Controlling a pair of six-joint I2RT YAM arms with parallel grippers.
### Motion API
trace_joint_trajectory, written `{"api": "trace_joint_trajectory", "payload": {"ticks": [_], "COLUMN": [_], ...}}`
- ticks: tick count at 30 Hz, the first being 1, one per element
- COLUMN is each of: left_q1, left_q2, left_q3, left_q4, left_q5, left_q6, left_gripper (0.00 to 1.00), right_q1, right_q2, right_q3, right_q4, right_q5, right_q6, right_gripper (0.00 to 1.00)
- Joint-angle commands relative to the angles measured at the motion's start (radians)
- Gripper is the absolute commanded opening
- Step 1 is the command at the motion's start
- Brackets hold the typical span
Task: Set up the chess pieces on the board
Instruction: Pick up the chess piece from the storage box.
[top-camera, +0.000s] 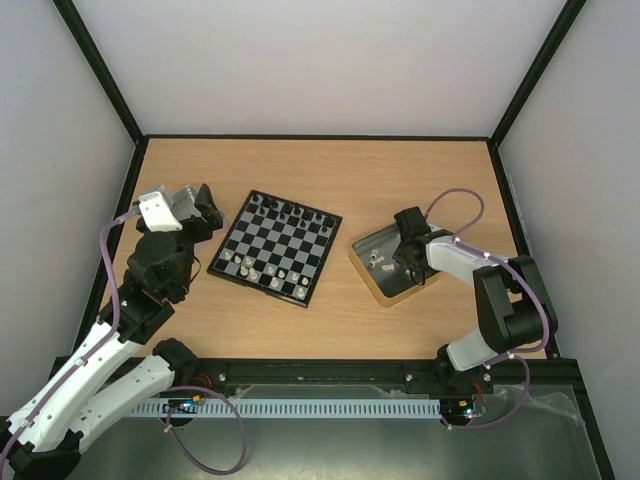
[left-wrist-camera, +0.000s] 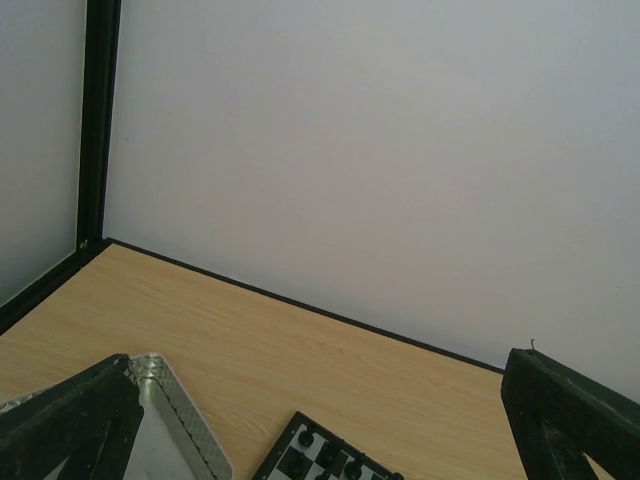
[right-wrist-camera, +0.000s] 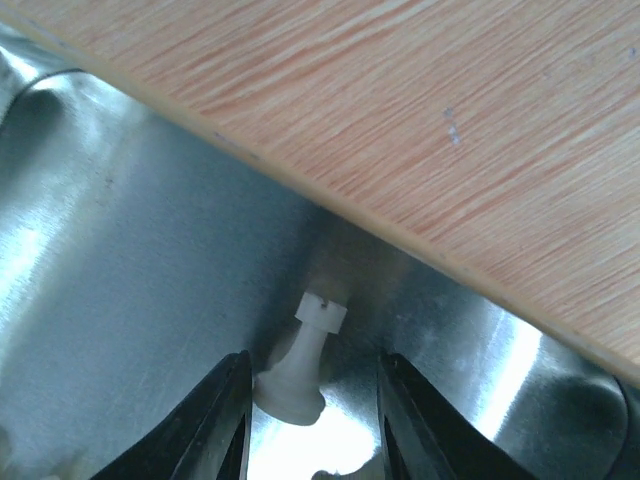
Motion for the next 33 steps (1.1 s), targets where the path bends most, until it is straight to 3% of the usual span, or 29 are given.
{"api": "trace_joint_trajectory", "payload": {"ticks": [1,12,16,22,33], "left_q1": [0.006,0.007,0.008,0.008,0.009], "left_q2": [0.003,0.008,0.013,0.047,0.226], "left_q3": [-0.01,-0.011,-0.013,-0.003,0.069], "left_q4": [0.023,0.023,0.022,0.012,-0.093], "left_q5": [0.003,0.011,0.027,0.097,0.439], "left_q6": [-0.012,-0.015,-0.024,-0.06,-0.214], "left_gripper": [0.99,0.99,1.0,0.99,0.99], "right_q1": [0.012,0.014,0.014,0.014,0.014], "right_q2": [-0.024,-0.017,-0.022,0.007,-0.015], "right_q3": [0.01,0.002,-0.005,-0.021,-0.032], "right_q4": [-0.069,-0.038,-0.012,0.019,0.056], "right_q5": [0.036,0.008,0.015,0.034,0.053], "right_q6": [-0.009,-0.006,-0.02,-0.019,-0.044], "right_gripper": [0.33,0.11,0.12,0.25,0.12]}}
